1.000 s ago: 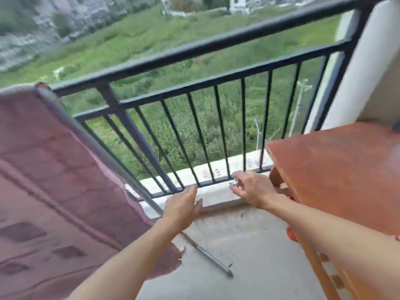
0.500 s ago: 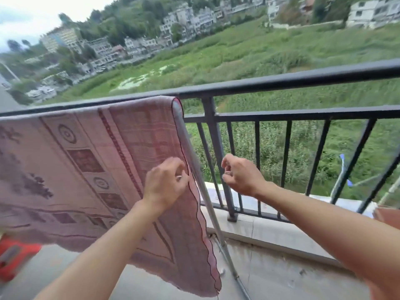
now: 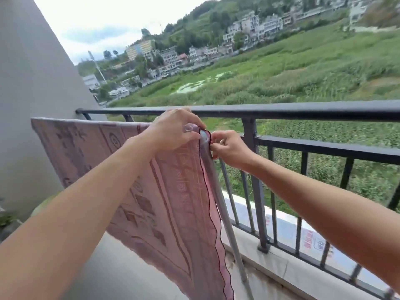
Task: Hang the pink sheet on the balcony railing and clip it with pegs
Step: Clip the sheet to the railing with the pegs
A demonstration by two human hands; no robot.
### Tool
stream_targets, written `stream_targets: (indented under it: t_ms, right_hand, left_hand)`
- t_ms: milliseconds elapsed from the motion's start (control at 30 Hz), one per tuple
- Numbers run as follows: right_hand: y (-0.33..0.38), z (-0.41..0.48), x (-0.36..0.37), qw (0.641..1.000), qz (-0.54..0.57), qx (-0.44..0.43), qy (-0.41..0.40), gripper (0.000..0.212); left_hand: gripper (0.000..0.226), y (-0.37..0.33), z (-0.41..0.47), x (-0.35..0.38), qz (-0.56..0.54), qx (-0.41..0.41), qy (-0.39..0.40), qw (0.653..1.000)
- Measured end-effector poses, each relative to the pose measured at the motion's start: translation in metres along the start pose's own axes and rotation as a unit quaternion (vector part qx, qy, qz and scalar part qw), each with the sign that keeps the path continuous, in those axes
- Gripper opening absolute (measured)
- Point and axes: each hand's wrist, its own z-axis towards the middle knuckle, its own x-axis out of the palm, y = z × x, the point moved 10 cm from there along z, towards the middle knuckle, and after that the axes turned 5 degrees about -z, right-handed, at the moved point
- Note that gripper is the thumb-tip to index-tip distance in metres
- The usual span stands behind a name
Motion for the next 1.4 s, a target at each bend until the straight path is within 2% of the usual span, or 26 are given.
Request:
stream_targets:
  t_ms: [233, 367, 500, 600, 700, 733, 833, 933, 1000, 1100, 1200, 1333, 1400]
  right_hand:
    - [-0.015, -0.007, -0.007, 0.993, 0.089, 0.066, 0.028, 0.009]
    - [-0.006, -0.01, -0.028, 0.996, 0.077, 0.036, -0.005, 0.007]
    - [-0.009, -0.017, -0.051, 0.994, 0.066, 0.032, -0.087, 0.013]
    - [-0.01, -0.033, -0.038, 0.992, 0.096, 0.04, -0.075, 0.009]
    - [-0.005, -0.046, -0.012, 0.995, 0.094, 0.033, -0.03, 0.034]
    - [-0.005, -0.048, -0.008, 0.996, 0.082, 0.022, -0.04, 0.034]
    - [-0.01, -0.049, -0.016, 0.991, 0.068, 0.016, -0.116, 0.016]
    - [-0.015, -0.053, -0.022, 0.986, 0.071, 0.034, -0.148, 0.018]
    - [-0.011, -0.058, -0.025, 0.984, 0.072, 0.031, -0.158, 0.02]
    - [-0.004, -0.064, -0.023, 0.98, 0.079, 0.029, -0.178, 0.021]
    - [-0.008, -0.066, -0.015, 0.981, 0.073, 0.056, -0.171, 0.021]
    - [-0.034, -0.079, -0.015, 0.976, 0.017, 0.178, -0.121, 0.039]
    - [-0.05, -0.092, -0.022, 0.965, 0.04, 0.237, -0.102, 0.031]
  left_hand:
    - [0.004, -0.018, 0.017, -0.011, 0.017, 0.02, -0.021, 0.999]
    - [0.005, -0.037, 0.02, -0.022, -0.029, 0.05, -0.056, 0.997]
    - [0.007, -0.044, 0.021, -0.023, -0.057, 0.077, -0.076, 0.992]
    - [0.006, -0.045, 0.021, -0.016, -0.033, 0.09, -0.069, 0.993]
    - [0.005, -0.049, 0.02, -0.012, 0.0, 0.107, -0.063, 0.992]
    - [0.004, -0.049, 0.02, -0.01, 0.003, 0.111, -0.056, 0.992]
    - [0.011, -0.044, 0.022, -0.007, 0.015, 0.12, -0.011, 0.993]
    - [0.048, -0.032, 0.026, -0.008, 0.018, 0.106, 0.041, 0.993]
    - [0.067, -0.026, 0.027, -0.002, 0.094, 0.094, 0.085, 0.988]
    - [0.05, -0.034, 0.025, 0.014, 0.2, 0.114, 0.13, 0.964]
    - [0.039, -0.047, 0.027, 0.024, 0.233, 0.129, 0.14, 0.954]
    - [0.029, -0.052, 0.034, 0.03, 0.216, 0.129, 0.163, 0.954]
    - [0.029, -0.05, 0.036, 0.032, 0.197, 0.129, 0.168, 0.957]
